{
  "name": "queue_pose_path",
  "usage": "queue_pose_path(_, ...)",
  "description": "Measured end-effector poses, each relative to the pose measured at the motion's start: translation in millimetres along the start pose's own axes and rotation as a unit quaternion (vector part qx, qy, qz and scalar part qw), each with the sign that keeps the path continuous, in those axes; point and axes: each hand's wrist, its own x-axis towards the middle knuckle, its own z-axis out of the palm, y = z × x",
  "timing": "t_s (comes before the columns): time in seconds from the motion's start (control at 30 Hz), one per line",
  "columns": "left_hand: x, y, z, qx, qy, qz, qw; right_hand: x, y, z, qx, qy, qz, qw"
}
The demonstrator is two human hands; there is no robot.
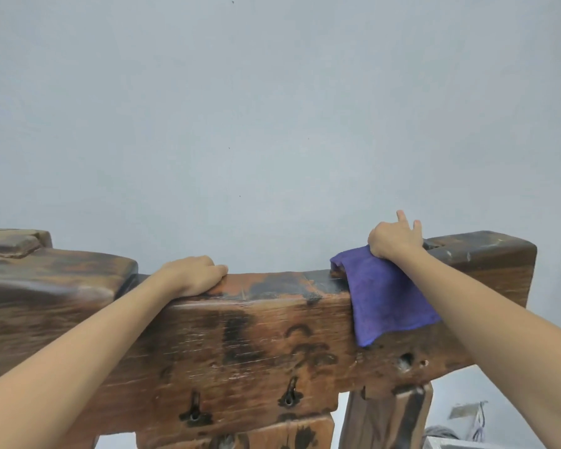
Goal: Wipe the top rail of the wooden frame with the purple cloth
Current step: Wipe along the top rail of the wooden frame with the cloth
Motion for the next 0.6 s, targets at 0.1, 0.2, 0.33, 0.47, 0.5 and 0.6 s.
queue_pose_path(0.1, 3, 1, 3, 0.014, 0.009, 0.004, 1.000, -17, 0, 2, -0.068, 0.130, -0.054, 0.988)
queue_pose_path(0.2, 8, 5, 10, 0.046, 0.000, 0.002, 0.999, -43, -13, -5, 0.022, -0.010, -0.238, 0.971)
queue_pose_path(0.33, 7, 3, 5, 0.030, -0.018, -0.007, 0.999, -71, -19, 5, 0.025, -0.018, -0.226, 0.974)
queue_pose_path(0.47, 5, 0, 4, 0.053, 0.000, 0.002, 0.999, -102, 9, 25, 0.029, 0.097, -0.242, 0.965)
queue_pose_path(0.5, 4, 2, 4, 0.064, 0.003, 0.004, 0.998, -110, 18, 31, 0.044, 0.106, -0.239, 0.964)
queue_pose_path(0.6, 3, 4, 5, 0.085, 0.010, 0.003, 0.996, -111, 22, 33, 0.073, 0.107, -0.199, 0.971)
